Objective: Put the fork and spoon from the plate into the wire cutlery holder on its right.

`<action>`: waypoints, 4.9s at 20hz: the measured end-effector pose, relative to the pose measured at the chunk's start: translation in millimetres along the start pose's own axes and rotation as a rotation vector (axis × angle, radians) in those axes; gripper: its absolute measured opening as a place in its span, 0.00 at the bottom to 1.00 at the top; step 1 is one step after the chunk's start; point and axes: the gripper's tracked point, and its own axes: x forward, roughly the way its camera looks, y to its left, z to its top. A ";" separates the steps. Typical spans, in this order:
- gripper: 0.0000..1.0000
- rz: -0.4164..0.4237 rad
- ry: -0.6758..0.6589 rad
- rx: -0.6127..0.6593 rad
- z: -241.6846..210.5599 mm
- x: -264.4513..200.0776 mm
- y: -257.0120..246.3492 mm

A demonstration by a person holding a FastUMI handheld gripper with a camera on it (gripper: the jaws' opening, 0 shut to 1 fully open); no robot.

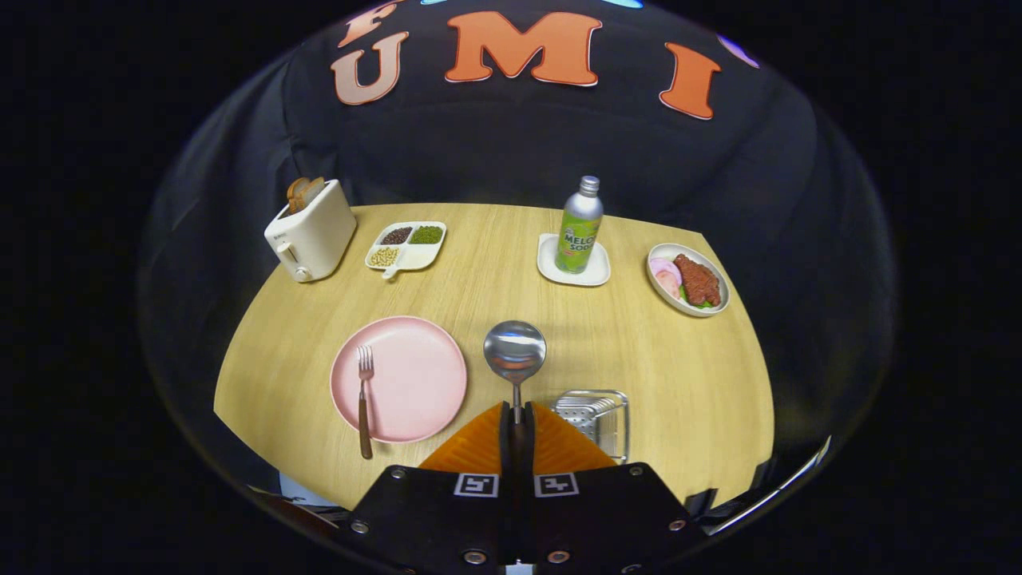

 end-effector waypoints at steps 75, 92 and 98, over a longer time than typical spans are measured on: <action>0.99 0.319 -0.129 0.006 -12.4 77.4 192.6; 0.39 0.334 0.035 -0.138 -68.7 134.8 236.3; 0.05 0.324 0.056 -0.092 -64.5 128.3 229.5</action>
